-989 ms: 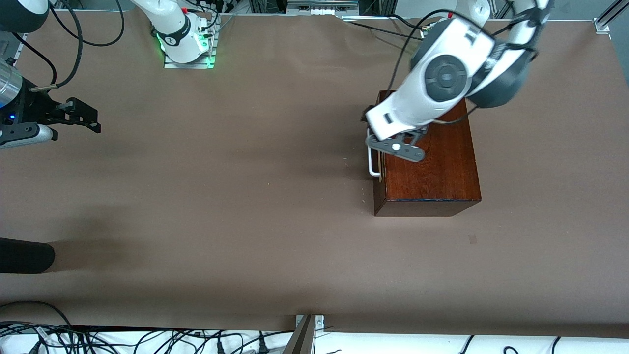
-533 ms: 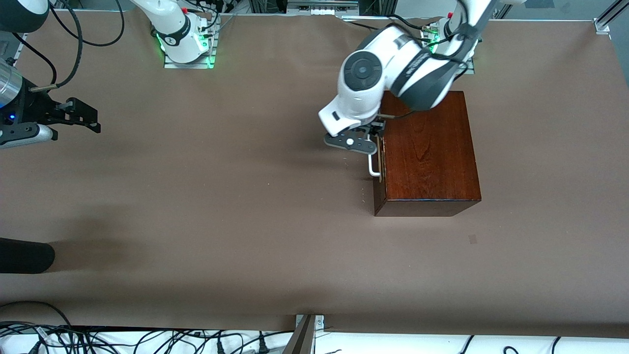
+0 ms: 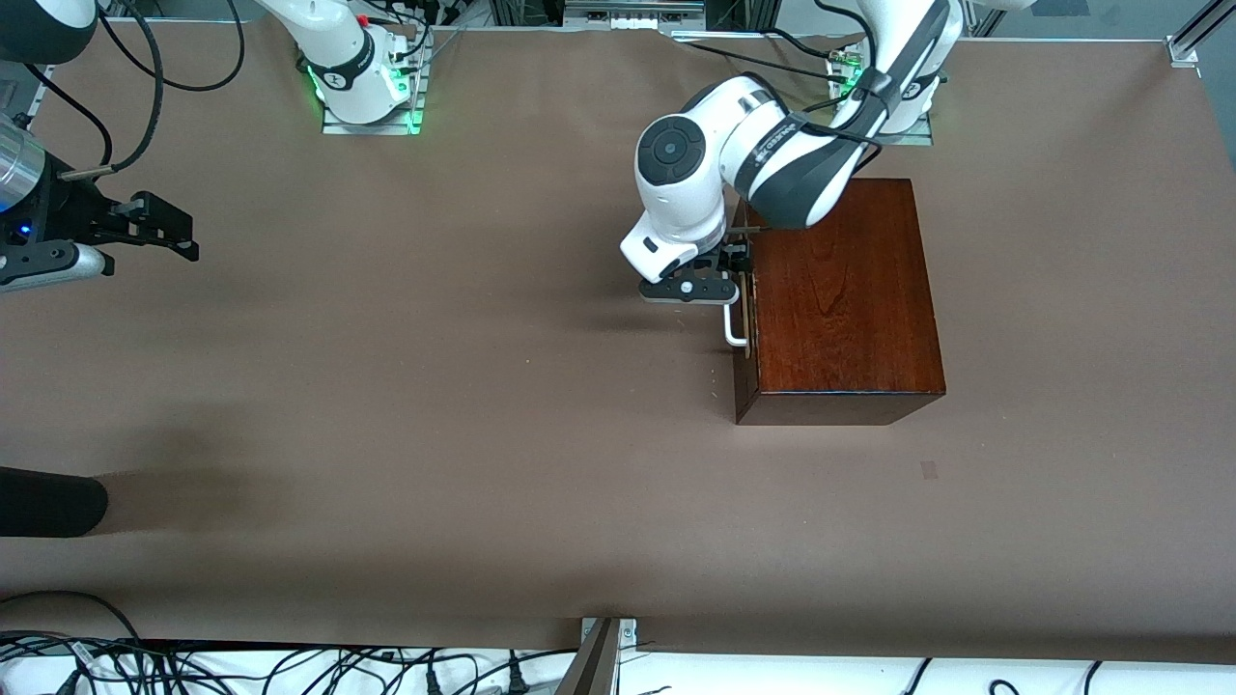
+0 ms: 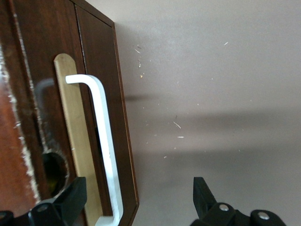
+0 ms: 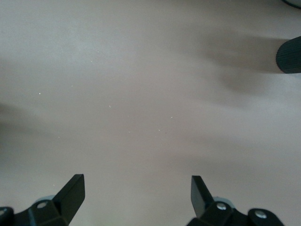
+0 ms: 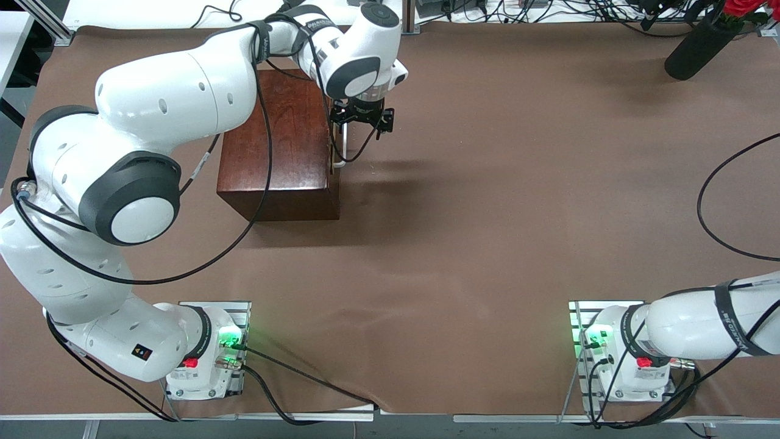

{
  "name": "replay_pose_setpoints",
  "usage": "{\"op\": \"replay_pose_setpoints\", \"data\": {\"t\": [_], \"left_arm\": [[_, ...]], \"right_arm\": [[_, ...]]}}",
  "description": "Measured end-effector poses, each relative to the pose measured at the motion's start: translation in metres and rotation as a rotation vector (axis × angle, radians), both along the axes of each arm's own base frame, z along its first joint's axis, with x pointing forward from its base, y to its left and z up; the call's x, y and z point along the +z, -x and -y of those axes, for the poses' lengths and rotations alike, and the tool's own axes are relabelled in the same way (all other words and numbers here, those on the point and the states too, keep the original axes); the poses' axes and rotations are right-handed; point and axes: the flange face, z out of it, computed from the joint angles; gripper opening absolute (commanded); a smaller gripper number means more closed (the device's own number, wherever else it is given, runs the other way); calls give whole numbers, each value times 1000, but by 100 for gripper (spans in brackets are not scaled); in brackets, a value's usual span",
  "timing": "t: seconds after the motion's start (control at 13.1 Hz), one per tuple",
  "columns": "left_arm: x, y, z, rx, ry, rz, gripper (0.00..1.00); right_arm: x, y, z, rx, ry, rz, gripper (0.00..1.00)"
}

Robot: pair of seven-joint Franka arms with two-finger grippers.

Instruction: Open drawer, take yellow block, close drawer

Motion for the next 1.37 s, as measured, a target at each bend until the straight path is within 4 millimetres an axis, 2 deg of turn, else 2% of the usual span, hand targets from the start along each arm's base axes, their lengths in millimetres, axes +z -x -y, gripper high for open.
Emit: {"op": "replay_pose_setpoints", "data": {"t": [0.38,0.53,0.84,1.37], "left_arm": [[-44,-8,0,-12,-31,48,100],[-54,-8,0,-10,-42,41,100],[-66,-9,2,-4,-32,45,100],[-64,-2,23,33,3,109,100]], "right_arm": [[0,0,0,0,0,0,100],[0,0,0,0,0,0,100],[0,0,0,0,0,0,100],[0,0,0,0,0,0,100]]}}
